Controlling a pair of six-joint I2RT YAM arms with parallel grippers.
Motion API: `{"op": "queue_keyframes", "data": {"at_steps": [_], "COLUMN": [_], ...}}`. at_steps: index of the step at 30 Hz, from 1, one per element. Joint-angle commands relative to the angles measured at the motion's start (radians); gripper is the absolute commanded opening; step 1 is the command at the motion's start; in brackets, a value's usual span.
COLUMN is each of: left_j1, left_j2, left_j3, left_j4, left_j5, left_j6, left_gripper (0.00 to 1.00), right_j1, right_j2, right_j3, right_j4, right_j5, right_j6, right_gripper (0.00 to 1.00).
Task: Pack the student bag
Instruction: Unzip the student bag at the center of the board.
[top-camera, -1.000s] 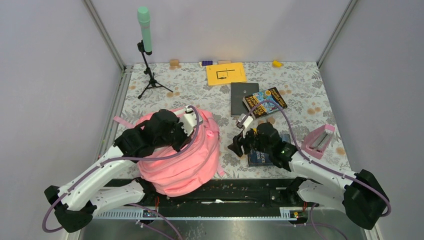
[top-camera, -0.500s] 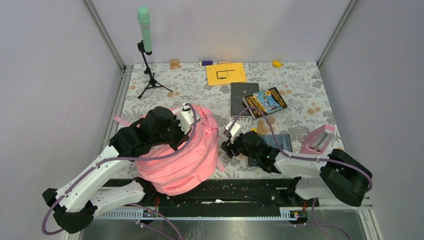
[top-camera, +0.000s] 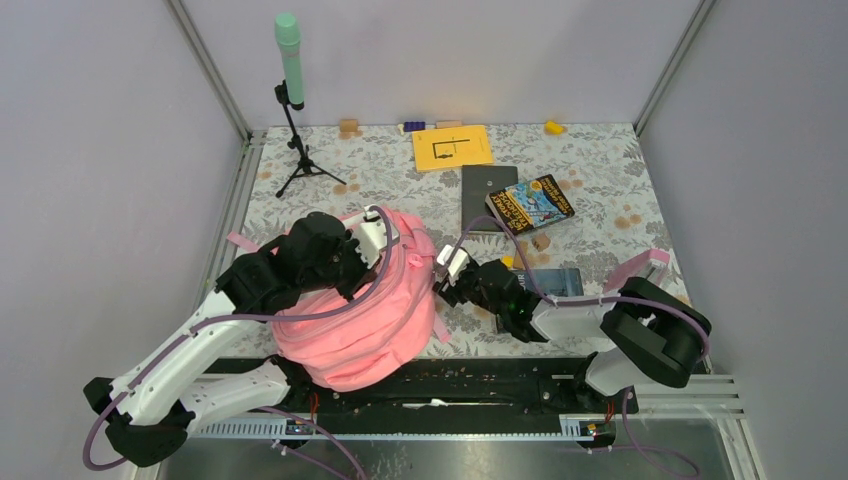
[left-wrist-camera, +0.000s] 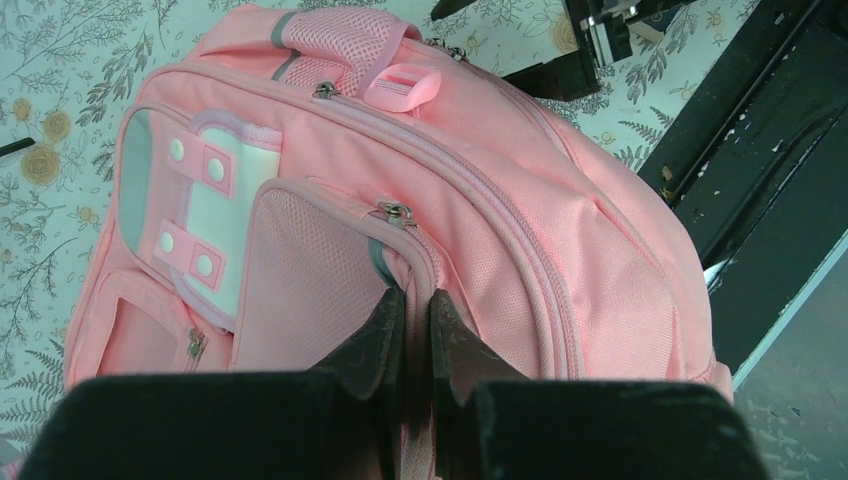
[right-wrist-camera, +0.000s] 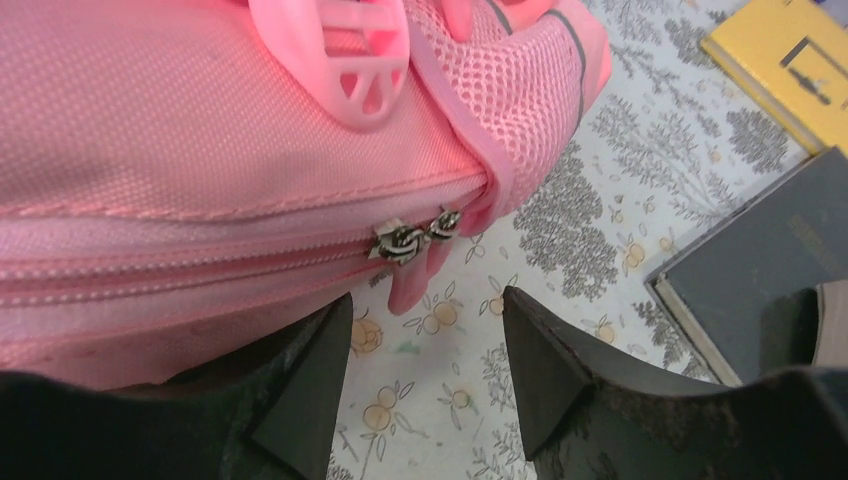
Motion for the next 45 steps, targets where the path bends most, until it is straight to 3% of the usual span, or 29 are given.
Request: {"op": "queue_keyframes", "data": {"at_steps": [1, 12, 18, 25, 35, 39, 45], "left_j1": [0.005, 0.006, 0.006, 0.013, 0.016, 0.015, 0.014], "left_j2": [-0.013, -0.011, 0.008, 0.02, 0.077, 0.092, 0.097], "left_j3": [0.077, 0.071, 0.071, 0.058, 0.053, 0.04, -0.001], "left_j4": [0.093, 0.1, 0.11, 0.161, 0.262, 0.322, 0.39], "left_j5": [0.01, 0.0, -0.045, -0.195, -0.202, -0.161, -0.02], "left_j6": [0.02, 0.019, 0.005, -0.016, -0.033, -0.042, -0.025], "left_gripper": [0.0, 0.0, 0.0, 0.0, 0.0, 0.0, 0.0], "right_j1": [0.007, 0.007, 0.007, 0.007, 0.007, 0.007, 0.007], "right_j2": [0.036, -0.015, -0.085, -0.256, -0.329, -0.314, -0.272], "right_j3": [0.039, 0.045, 0.024, 0.029, 0.104, 0.109, 0.093], "right_j4": [0.155, 0.073, -0.042, -0.335, -0.692, -0.728, -0.642], "right_j5": [0.021, -0.105, -0.131, -0.122, -0.168, -0.128, -0.062], "right_j6": [-0.121, -0.129, -0.105, -0.009, 0.108, 0.184, 0.227], "right_gripper": [0.6, 0.0, 0.0, 0.0, 0.0, 0.03, 0.11]}}
